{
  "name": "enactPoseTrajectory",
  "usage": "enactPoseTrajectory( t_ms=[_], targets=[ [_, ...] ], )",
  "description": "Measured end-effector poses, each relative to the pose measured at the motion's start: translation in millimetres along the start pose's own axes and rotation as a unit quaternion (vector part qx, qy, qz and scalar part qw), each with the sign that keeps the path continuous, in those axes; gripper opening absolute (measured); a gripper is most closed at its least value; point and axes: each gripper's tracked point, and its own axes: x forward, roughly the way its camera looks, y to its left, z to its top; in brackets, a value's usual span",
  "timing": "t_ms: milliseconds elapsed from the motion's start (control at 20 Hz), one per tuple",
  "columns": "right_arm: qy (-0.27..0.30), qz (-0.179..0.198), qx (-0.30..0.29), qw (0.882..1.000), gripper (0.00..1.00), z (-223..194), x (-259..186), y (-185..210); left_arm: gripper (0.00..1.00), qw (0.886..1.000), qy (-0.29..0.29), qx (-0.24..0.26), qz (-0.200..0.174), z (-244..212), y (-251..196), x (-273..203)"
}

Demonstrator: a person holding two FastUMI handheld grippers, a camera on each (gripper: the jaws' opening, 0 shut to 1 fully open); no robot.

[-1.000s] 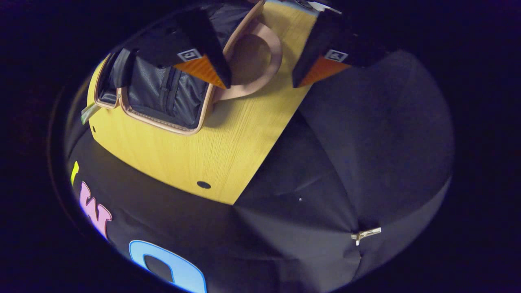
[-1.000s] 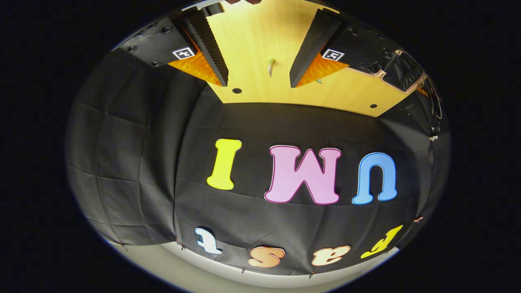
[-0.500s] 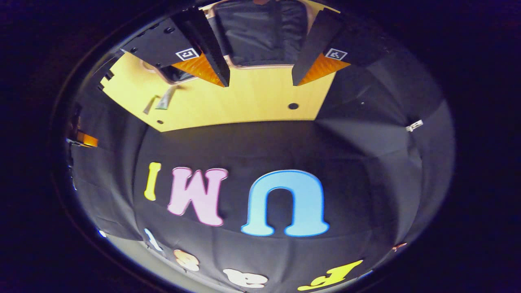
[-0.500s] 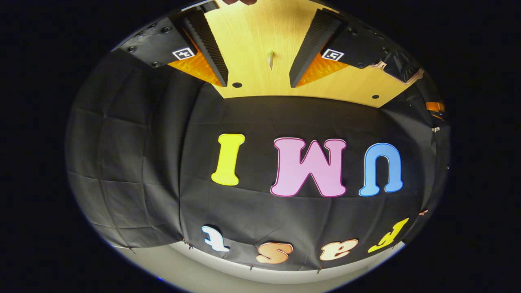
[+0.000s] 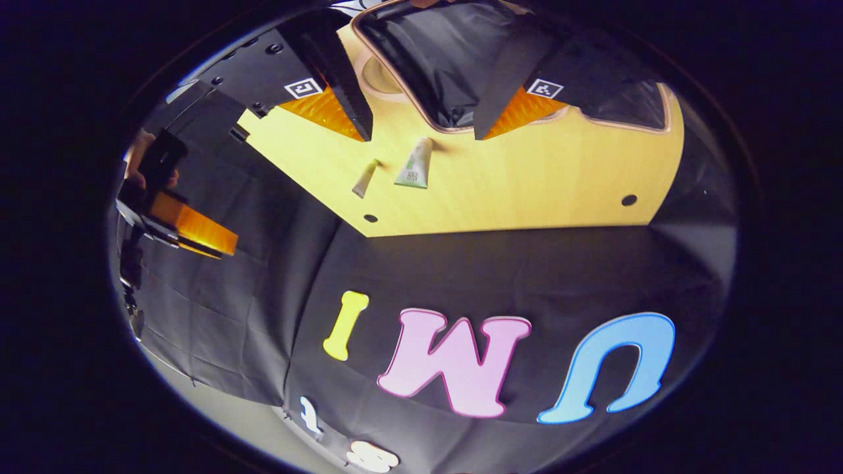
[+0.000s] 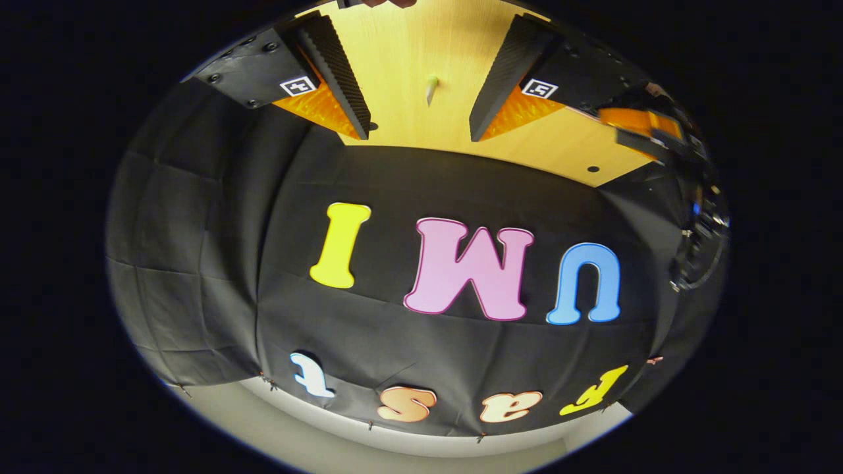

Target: First open the suitcase, pack the skin care products into it, and then close the suitcase.

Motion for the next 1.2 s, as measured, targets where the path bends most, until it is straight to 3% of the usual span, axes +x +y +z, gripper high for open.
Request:
enactPoseTrajectory(
  t_ms=[200, 400, 600, 800, 850, 900, 950, 1200],
  targets=[
    [0.007, 0.014, 0.006, 1.000, 0.96, -16, 8, -23, 0.96, 0.998, 0.055, -0.004, 0.020, -20, -15, 85],
    [0.032, 0.021, -0.010, 0.999, 0.96, -60, 26, -58, 0.96, 0.992, 0.110, 0.025, 0.062, -40, -11, 162],
    [0.057, 0.043, -0.005, 0.997, 0.96, -89, 44, -78, 0.97, 0.984, 0.141, 0.045, 0.100, -52, 0, 215],
    [0.084, 0.069, -0.002, 0.994, 0.96, -119, 70, -89, 0.96, 0.979, 0.159, 0.052, 0.115, -63, 9, 254],
    [0.092, 0.077, 0.004, 0.993, 0.96, -128, 78, -88, 0.92, 0.978, 0.161, 0.047, 0.124, -71, 19, 280],
    [0.101, 0.086, 0.009, 0.991, 0.96, -137, 85, -86, 0.54, 0.979, 0.153, 0.045, 0.125, -60, 12, 272],
    [0.115, 0.097, 0.013, 0.989, 0.96, -150, 93, -82, 0.54, 0.980, 0.156, 0.042, 0.113, -61, 6, 281],
    [0.159, 0.162, 0.020, 0.974, 0.96, -204, 132, -40, 0.49, 0.984, 0.149, 0.023, 0.098, -47, -17, 232]
  ],
)
